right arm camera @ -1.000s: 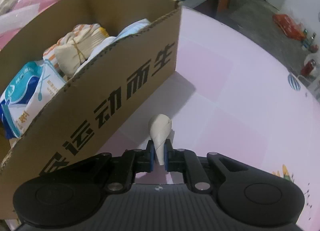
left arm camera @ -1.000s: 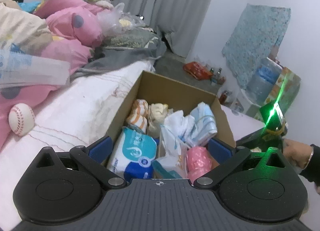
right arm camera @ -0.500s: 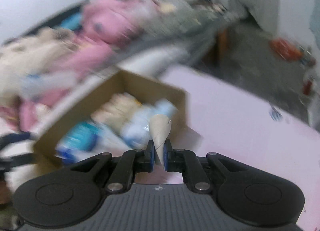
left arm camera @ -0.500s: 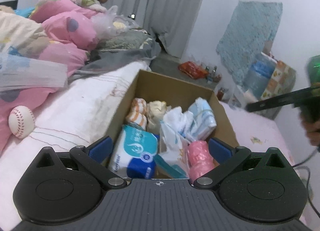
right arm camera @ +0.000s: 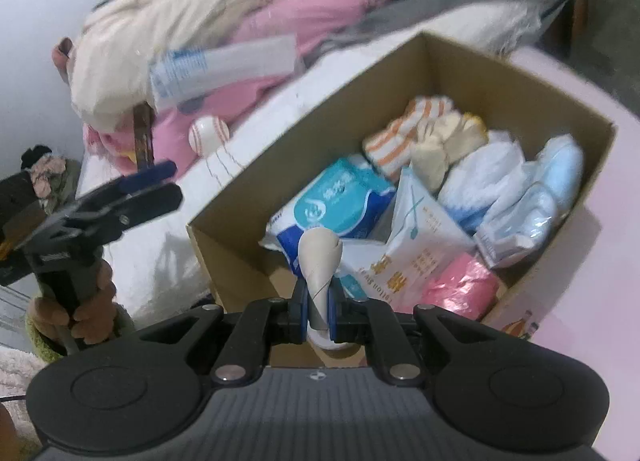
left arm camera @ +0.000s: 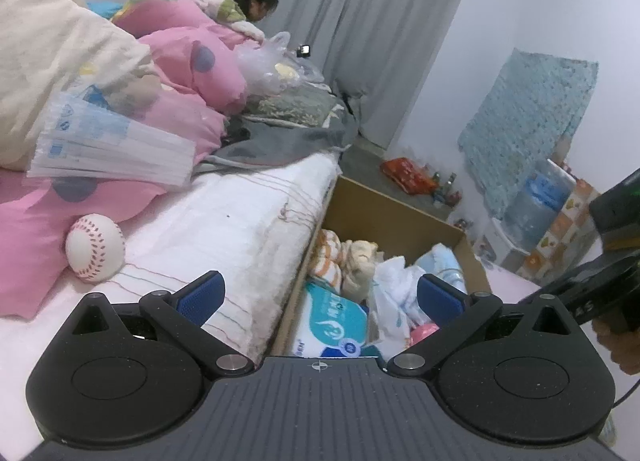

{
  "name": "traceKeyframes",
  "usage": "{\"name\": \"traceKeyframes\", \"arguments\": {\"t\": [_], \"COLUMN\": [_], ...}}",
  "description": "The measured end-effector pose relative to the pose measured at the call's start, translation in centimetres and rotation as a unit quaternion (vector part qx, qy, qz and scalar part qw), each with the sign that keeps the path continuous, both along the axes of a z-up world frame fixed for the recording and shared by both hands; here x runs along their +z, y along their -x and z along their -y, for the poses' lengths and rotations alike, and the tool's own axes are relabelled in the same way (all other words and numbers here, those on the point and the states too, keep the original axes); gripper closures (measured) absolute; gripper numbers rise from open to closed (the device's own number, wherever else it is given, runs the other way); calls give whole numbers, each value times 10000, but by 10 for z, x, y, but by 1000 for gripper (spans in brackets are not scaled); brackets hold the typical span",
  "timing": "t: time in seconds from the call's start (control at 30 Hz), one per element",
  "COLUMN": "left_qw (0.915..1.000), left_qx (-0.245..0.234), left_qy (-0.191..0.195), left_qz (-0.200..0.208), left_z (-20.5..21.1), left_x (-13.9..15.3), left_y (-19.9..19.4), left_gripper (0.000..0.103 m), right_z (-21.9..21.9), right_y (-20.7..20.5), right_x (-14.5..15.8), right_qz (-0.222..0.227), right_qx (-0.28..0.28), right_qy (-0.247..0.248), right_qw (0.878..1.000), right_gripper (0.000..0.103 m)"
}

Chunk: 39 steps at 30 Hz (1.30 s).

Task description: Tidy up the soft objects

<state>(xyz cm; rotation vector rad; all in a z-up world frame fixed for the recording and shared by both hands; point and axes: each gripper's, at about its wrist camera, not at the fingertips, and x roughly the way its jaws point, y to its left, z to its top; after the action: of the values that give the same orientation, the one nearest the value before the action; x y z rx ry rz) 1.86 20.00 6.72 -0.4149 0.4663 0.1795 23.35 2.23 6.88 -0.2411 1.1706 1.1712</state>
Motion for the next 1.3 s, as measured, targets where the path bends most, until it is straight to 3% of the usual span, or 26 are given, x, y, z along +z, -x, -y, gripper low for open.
{"name": "traceKeyframes", "arguments": {"t": [0.2, 0.43, 0.53, 0.6, 0.83, 1.3], "left_qw": [10000, 9997, 9997, 9997, 9995, 9997], "left_qx": [45, 133, 106, 80, 121, 129], "left_qy": [73, 164, 201, 223, 282, 196], "left_qz": [46, 116, 112, 89, 85, 106], "left_z": [-10, -19, -20, -21, -22, -15], "left_x": [-4, -5, -6, -7, -8, -1], "left_y": [2, 9, 10, 9, 10, 11], "left_gripper": [0, 0, 0, 0, 0, 0], "right_z": [-27, -75, -86, -89, -85, -49], "right_y": [5, 13, 16, 17, 6, -7], "right_x": [-21, -39, -46, -49, -49, -32], "right_qz": [-501, -723, -725, -824, -1190, -1604], "right_qx": [386, 825, 877, 861, 595, -85], "right_qy": [324, 619, 767, 799, 642, 111], "right_qw": [9975, 9920, 9905, 9896, 9890, 9869], "right_gripper": [85, 83, 72, 57, 43, 42]}}
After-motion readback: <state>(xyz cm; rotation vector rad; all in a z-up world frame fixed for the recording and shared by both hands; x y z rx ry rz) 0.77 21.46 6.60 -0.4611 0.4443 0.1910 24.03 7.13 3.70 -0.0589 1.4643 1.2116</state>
